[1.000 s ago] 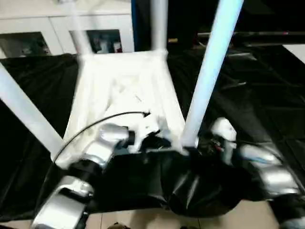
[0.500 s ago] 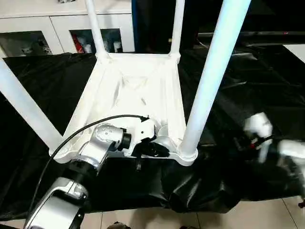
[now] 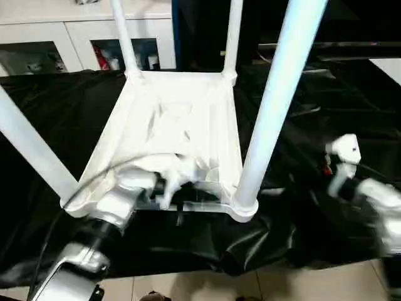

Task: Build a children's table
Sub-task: Rotate leg to tighten

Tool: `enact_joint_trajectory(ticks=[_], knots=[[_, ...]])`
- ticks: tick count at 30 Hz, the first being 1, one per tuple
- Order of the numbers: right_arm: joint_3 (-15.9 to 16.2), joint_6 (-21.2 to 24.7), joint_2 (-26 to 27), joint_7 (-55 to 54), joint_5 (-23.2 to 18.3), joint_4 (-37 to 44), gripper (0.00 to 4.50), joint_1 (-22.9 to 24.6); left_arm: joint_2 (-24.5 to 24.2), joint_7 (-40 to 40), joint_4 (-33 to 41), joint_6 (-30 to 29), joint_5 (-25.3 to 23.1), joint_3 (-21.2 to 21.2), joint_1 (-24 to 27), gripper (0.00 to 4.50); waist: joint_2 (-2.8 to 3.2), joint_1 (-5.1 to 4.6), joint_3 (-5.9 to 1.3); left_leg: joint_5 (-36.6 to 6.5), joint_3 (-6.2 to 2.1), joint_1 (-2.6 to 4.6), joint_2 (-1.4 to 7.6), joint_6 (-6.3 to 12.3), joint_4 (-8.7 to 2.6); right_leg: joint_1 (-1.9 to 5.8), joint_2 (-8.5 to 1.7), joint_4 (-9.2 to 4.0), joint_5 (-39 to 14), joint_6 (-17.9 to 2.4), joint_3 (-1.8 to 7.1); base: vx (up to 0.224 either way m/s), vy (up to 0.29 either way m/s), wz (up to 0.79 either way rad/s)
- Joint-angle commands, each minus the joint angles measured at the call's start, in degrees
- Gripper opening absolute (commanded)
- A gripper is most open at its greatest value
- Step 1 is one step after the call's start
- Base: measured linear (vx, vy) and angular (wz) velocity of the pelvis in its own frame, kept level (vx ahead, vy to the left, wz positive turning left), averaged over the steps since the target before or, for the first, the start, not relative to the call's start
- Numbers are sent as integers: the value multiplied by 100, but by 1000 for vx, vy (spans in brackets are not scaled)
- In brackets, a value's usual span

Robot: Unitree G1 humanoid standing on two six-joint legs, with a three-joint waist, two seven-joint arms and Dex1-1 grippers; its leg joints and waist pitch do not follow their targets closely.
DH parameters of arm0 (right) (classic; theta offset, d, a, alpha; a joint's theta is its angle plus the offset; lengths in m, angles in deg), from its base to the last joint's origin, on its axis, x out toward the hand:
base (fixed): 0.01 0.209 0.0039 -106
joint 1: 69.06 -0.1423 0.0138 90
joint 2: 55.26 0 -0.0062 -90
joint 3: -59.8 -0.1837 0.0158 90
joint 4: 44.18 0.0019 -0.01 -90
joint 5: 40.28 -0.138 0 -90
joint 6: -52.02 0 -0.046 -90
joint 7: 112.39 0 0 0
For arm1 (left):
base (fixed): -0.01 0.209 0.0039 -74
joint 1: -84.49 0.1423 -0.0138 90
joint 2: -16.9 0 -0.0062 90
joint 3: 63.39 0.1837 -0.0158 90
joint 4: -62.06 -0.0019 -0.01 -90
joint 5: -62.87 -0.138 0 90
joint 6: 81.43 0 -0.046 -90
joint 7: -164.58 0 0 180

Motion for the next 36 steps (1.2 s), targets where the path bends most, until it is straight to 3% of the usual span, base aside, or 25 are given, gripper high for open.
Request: enact_joint_trajectory(ticks=[1, 2, 3, 4, 5, 6, 7, 8, 9, 12, 15, 17, 19, 22, 28, 29, 31, 35, 36], knots=[[-160, 161, 215, -664, 90, 277, 360, 84, 60, -784, 303, 196, 76, -467, 156, 98, -129, -54, -400, -1412, -51, 58, 120, 153, -384, 260, -201, -458, -2255, -964, 131, 0, 0, 0], [-122, 137, 374, -864, 169, 431, 360, 173, 183, -1345, 338, 476, 3, -709, 227, 105, -121, -79, -394, -1444, -52, 37, 124, 130, -382, 253, -186, -462, -2193, -878, 137, 0, 0, 0], [-122, 137, 374, -864, 169, 431, 360, 173, 183, -1345, 338, 476, 3, -709, 227, 105, -131, -89, -396, -1479, -48, 49, 115, 128, -382, 249, -183, -476, -2219, -833, 132, 0, 0, 0], [-18, 58, 456, -957, 312, 547, 360, 277, 339, -1872, 328, 773, -69, -919, 277, 112, -85, -113, -410, -1467, -65, 33, 109, 127, -393, 260, -173, -473, -2167, -778, 129, 0, 0, 0], [31, 13, 489, -995, 380, 595, 360, 323, 412, -2098, 337, 845, -88, -1012, 300, 121, -99, -129, -425, -1432, -58, 32, 106, 123, -383, 268, -163, -462, -2051, -770, 130, 0, 0, 0], [88, -114, 817, -1120, 329, 831, 360, 504, 767, -3050, 604, 764, -138, -1360, 488, 131, -56, -116, -429, -1371, -60, 41, 109, 145, -383, 261, -167, -452, -1844, -797, 141, 0, 0, 0], [95, -154, 938, -1152, 284, 921, 360, 573, 875, -3270, 731, 702, -128, -1444, 585, 131, -57, -143, -433, -1336, -65, 2, 126, 185, -371, 283, -172, -419, -1519, -876, 144, 0, 0, 0], [95, -154, 938, -1152, 284, 921, 397, 573, 875, -3270, 731, 702, -128, -1444, 585, 149, -82, -153, -441, -1304, -60, -4, 111, 260, -373, 287, -165, -429, -1485, -892, 138, 0, 0, 0], [126, -234, 1037, -1187, 272, 1007, 397, 641, 919, -3415, 890, 577, -176, -1469, 714, 149, -38, -142, -446, -1306, -65, 5, 105, 270, -373, 277, -164, -428, -1521, -883, 136, 0, 0, 0], [439, -554, 1245, -1246, 416, 1298, 420, 962, 1165, -4635, 1077, 742, -484, -1948, 1240, 169, -31, -185, -413, -1420, -69, -24, 119, 283, -383, 284, -150, -455, -1515, -835, 133, 0, 0, 0], [460, -631, 1368, -1343, 396, 1436, 447, 1131, 1249, -4801, 1297, 795, -419, -2040, 1686, 200, -41, -236, -421, -1540, -78, -25, 103, 262, -390, 265, -144, -494, -1850, -709, 129, 0, 0, 0], [420, -535, 1484, -1422, 359, 1553, 447, 1240, 1318, -4837, 1540, 780, -494, -1948, 2005, 200, 9, -234, -396, -1711, -93, -14, 122, 227, -418, 237, -144, -521, -2074, -663, 131, 0, 0, 0], [472, -512, 1483, -1504, 504, 1599, 450, 1326, 1373, -4868, 1739, 679, -516, -1852, 2223, 226, 23, -231, -378, -2035, -97, 42, 135, 139, -434, 179, -130, -558, -2307, -606, 135, 0, 0, 0], [579, -288, 1481, -1477, 442, 1649, 450, 1420, 1382, -5069, 1816, 675, -662, -1748, 2490, 226, 18, -253, -358, -2286, -122, 28, 132, 36, -465, 180, -118, -562, -2411, -479, 138, 0, 0, 0], [739, -293, 1502, -1378, 445, 1805, 450, 1562, 1379, -5237, 1878, 652, -711, -1712, 2582, 226, 5, -273, -372, -2233, -128, -3, 119, 54, -459, 191, -132, -561, -2313, -427, 149, 0, 0, 0], [747, -292, 1501, -1388, 469, 1805, 450, 1568, 1379, -5230, 1902, 632, -718, -1700, 2587, 226, -57, -281, -371, -2199, -117, -13, 121, 75, -453, 192, -132, -569, -2332, -416, 151, 0, 0, 0], [770, -254, 1493, -1396, 495, 1823, 450, 1582, 1350, -5241, 1958, 653, -738, -1637, 2617, 226, -13, -268, -371, -2125, -118, -11, 122, 89, -450, 185, -142, -557, -2312, -435, 160, 0, 0, 0], [789, -228, 1453, -1393, 505, 1843, 450, 1585, 1347, -5210, 2013, 674, -644, -1559, 2675, 226, -3, -264, -380, -2023, -118, -19, 122, 98, -446, 194, -135, -536, -2107, -484, 163, 0, 0, 0], [792, -222, 1441, -1398, 496, 1850, 450, 1593, 1372, -5175, 2040, 784, -562, -1545, 2718, 226, -12, -265, -393, -1770, -112, -58, 118, 138, -423, 189, -131, -527, -1806, -549, 168, 0, 0, 0]])
